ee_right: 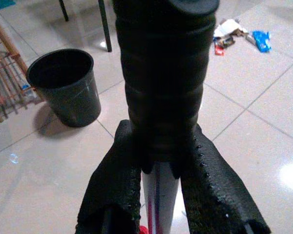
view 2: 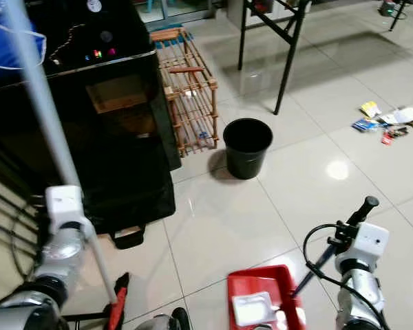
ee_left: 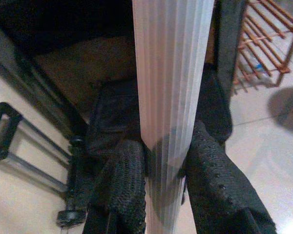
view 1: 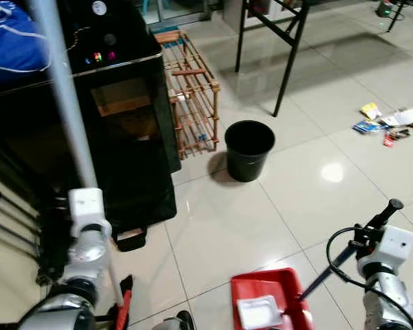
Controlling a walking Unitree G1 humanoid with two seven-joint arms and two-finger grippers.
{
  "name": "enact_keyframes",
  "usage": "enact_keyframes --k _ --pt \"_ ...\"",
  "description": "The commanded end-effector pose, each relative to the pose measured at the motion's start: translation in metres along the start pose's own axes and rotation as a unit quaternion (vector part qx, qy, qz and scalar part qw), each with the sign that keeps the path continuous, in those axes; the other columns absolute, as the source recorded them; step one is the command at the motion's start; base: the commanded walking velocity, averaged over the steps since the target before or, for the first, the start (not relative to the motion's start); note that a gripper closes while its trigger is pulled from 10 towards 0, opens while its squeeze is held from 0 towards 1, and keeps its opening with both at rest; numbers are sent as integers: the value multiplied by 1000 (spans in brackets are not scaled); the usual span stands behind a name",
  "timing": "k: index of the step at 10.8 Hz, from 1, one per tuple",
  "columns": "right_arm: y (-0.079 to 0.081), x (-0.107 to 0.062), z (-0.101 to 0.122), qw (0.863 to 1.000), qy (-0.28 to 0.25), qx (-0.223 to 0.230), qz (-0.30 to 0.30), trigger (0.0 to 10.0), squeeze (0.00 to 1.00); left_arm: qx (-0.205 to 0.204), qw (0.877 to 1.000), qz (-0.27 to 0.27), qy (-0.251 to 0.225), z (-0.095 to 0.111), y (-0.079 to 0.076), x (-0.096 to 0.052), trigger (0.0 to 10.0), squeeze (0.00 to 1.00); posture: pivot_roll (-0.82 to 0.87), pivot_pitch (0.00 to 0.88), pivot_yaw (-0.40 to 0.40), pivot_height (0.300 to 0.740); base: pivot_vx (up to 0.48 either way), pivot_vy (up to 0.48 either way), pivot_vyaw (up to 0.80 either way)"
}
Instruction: Sweep floor
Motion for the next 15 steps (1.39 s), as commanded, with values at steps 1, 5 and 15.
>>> enact_keyframes --k 1,5,15 --pt "7 -7 -16 999 35 21 5 10000 0 6 1000 -5 10 -7 2 -3 10000 0 -32 203 104 740 0 0 0" --pt "8 -4 -12 999 29 14 17 10000 0 -23 998 -45 42 -27 -25 -13 10000 0 -33 217 54 740 0 0 0" --pt "9 6 2 999 19 0 37 10000 0 -59 994 -67 58 -43 -54 -26 10000 0 -27 206 -31 740 0 0 0"
Point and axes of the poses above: a point about 5 cm out from each wrist's last joint towards the gripper, its own x axis pointing out of the wrist towards the gripper, its own z axis along the axis of the wrist's last joint, y = z × x, the point moved 2 cm from there along x, pointing out of the wrist towards the gripper, and after that the axes turned 14 degrees about -x, right-handed, at the moved point
